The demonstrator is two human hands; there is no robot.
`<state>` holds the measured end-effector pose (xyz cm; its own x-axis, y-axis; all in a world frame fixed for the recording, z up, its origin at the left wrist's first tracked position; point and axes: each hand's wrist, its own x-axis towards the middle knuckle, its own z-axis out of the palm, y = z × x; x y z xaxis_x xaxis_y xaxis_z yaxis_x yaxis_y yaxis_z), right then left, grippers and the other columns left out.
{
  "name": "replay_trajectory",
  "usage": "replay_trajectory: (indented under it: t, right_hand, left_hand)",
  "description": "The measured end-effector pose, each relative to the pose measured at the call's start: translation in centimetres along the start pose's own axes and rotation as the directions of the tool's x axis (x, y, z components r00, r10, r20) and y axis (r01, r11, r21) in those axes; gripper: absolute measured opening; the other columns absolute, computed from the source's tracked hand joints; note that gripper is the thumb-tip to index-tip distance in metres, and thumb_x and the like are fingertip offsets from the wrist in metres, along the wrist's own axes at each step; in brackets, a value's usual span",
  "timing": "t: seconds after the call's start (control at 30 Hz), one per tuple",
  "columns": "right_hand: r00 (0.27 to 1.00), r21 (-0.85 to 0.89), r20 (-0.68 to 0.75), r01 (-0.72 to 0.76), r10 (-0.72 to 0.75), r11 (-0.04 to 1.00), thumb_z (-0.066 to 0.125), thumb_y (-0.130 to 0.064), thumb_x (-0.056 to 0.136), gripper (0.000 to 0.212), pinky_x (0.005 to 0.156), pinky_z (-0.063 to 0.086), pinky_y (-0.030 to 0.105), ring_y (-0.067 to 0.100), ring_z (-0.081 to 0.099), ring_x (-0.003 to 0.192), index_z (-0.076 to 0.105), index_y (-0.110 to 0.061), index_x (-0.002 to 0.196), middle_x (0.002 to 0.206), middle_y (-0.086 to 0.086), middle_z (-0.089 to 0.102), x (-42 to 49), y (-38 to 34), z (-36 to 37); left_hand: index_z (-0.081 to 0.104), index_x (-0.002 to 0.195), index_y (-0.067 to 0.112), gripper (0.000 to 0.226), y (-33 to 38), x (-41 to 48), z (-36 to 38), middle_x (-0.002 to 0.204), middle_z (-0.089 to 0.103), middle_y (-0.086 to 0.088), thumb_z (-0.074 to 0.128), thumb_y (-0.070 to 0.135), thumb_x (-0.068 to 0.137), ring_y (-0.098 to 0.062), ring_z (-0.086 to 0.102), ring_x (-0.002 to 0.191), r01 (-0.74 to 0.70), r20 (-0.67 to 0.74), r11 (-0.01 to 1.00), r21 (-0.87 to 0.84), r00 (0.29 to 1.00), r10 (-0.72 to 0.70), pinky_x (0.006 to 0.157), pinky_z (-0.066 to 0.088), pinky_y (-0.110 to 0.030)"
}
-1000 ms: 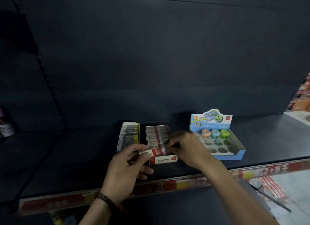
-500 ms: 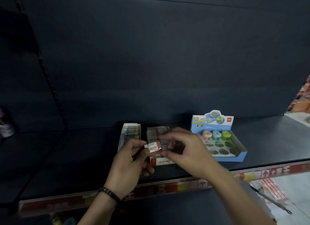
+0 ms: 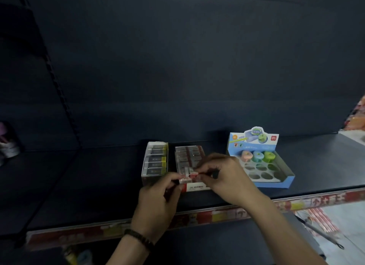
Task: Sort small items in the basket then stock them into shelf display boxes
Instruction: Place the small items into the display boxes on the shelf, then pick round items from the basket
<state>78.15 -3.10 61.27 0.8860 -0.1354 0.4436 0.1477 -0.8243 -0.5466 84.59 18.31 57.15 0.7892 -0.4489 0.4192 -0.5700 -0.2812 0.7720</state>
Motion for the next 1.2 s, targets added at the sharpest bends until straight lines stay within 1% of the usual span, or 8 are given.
replay_trajectory:
  t: [0.37, 0.67, 0.77, 0.87, 0.97, 1.03, 1.13, 1.2]
  right_hand:
    - [0.993, -0.081, 0.115, 0.016, -0.006, 0.997, 0.078, -0.017, 0.092, 0.014, 0.085, 0.056, 0.022, 0.0, 0.065, 0.092, 0.084, -0.028, 0.097, 0.1, -0.015, 0.069, 0.2, 0.1, 2.2]
    - [0.96, -0.292, 0.272, 0.02, 0.063, 0.956, 0.053, -0.024, 0.09, 0.043, 0.107, 0.044, 0.038, 0.016, 0.056, 0.125, 0.075, -0.034, 0.126, 0.128, -0.01, 0.07, -0.6, -2.0, 1.4]
    - [0.983, -0.325, 0.162, -0.033, 0.09, 0.945, 0.055, -0.027, 0.093, 0.042, 0.102, 0.047, 0.045, 0.019, 0.058, 0.119, 0.071, -0.031, 0.131, 0.126, -0.009, 0.072, -3.2, -1.8, -0.3]
    - [0.981, -0.274, -0.118, -0.18, 0.153, 0.945, 0.063, -0.023, 0.095, 0.03, 0.097, 0.047, 0.031, 0.014, 0.063, 0.109, 0.076, -0.024, 0.122, 0.114, -0.01, 0.072, -8.9, -0.7, -2.4]
    - [0.887, -0.197, -0.274, -0.429, 0.371, 0.881, 0.068, -0.017, 0.097, 0.019, 0.093, 0.049, 0.019, 0.0, 0.065, 0.103, 0.078, -0.027, 0.11, 0.108, -0.019, 0.072, -17.6, -0.3, -3.6]
    - [0.776, -0.156, -0.31, -0.612, 0.55, 0.776, 0.075, -0.012, 0.095, 0.022, 0.084, 0.046, 0.008, -0.004, 0.066, 0.097, 0.08, -0.031, 0.105, 0.102, -0.025, 0.071, -24.7, -0.4, -3.5]
    - [0.558, -0.104, -0.347, -0.822, 0.753, 0.561, 0.075, -0.012, 0.095, 0.021, 0.078, 0.048, 0.008, -0.003, 0.067, 0.086, 0.081, -0.031, 0.102, 0.095, -0.025, 0.071, -35.9, -1.1, -2.9]
    - [0.362, -0.058, -0.342, -0.929, 0.867, 0.365, 0.071, -0.018, 0.097, 0.018, 0.079, 0.05, 0.01, -0.005, 0.068, 0.082, 0.081, -0.032, 0.104, 0.093, -0.026, 0.072, -43.2, -2.6, -2.4]
  left_hand:
    - [0.076, 0.115, 0.041, 0.029, -2.4, 0.0, 1.7, 0.091, 0.071, 0.027, 0.08, 0.028, 0.089, 0.009, 0.066, 0.084, -0.107, -0.113, 0.978, 0.177, 0.985, 0.128, 0.073, 0.053, -0.013]
    - [0.077, 0.104, 0.038, 0.023, -2.9, 0.0, 2.1, 0.079, 0.072, 0.017, 0.084, 0.024, 0.086, 0.002, 0.064, 0.07, -0.119, -0.119, 0.96, 0.252, 0.981, 0.152, 0.065, 0.054, -0.02]
    - [0.072, 0.106, 0.039, 0.018, -2.3, -0.8, 2.0, 0.083, 0.071, 0.019, 0.077, 0.029, 0.093, -0.002, 0.067, 0.072, -0.114, -0.121, 0.976, 0.186, 0.983, 0.138, 0.062, 0.059, -0.029]
    - [0.074, 0.103, 0.028, 0.009, -1.5, -2.8, 3.4, 0.088, 0.072, 0.013, 0.072, 0.026, 0.094, -0.007, 0.068, 0.071, -0.31, -0.162, 0.947, 0.086, 0.934, 0.32, 0.062, 0.057, -0.026]
    - [0.072, 0.104, 0.02, 0.014, 0.1, -6.4, 7.2, 0.09, 0.07, 0.011, 0.072, 0.023, 0.09, 0.0, 0.06, 0.073, -0.388, -0.044, 0.913, -0.125, 0.922, 0.385, 0.072, 0.048, -0.011]
    - [0.068, 0.108, 0.027, 0.017, 1.6, -9.8, 10.4, 0.094, 0.067, 0.017, 0.07, 0.027, 0.091, 0.007, 0.057, 0.078, -0.36, 0.192, 0.899, -0.251, 0.891, 0.411, 0.078, 0.042, -0.004]
    - [0.062, 0.112, 0.035, 0.021, 4.2, -14.8, 15.1, 0.104, 0.066, 0.02, 0.064, 0.039, 0.091, -0.001, 0.063, 0.086, -0.342, 0.584, 0.901, -0.269, 0.686, 0.435, 0.077, 0.051, -0.016]
    - [0.056, 0.115, 0.04, 0.02, 5.7, -18.5, 18.3, 0.113, 0.061, 0.021, 0.06, 0.043, 0.095, -0.004, 0.061, 0.093, -0.386, 0.783, 0.888, -0.249, 0.46, 0.419, 0.08, 0.053, -0.029]
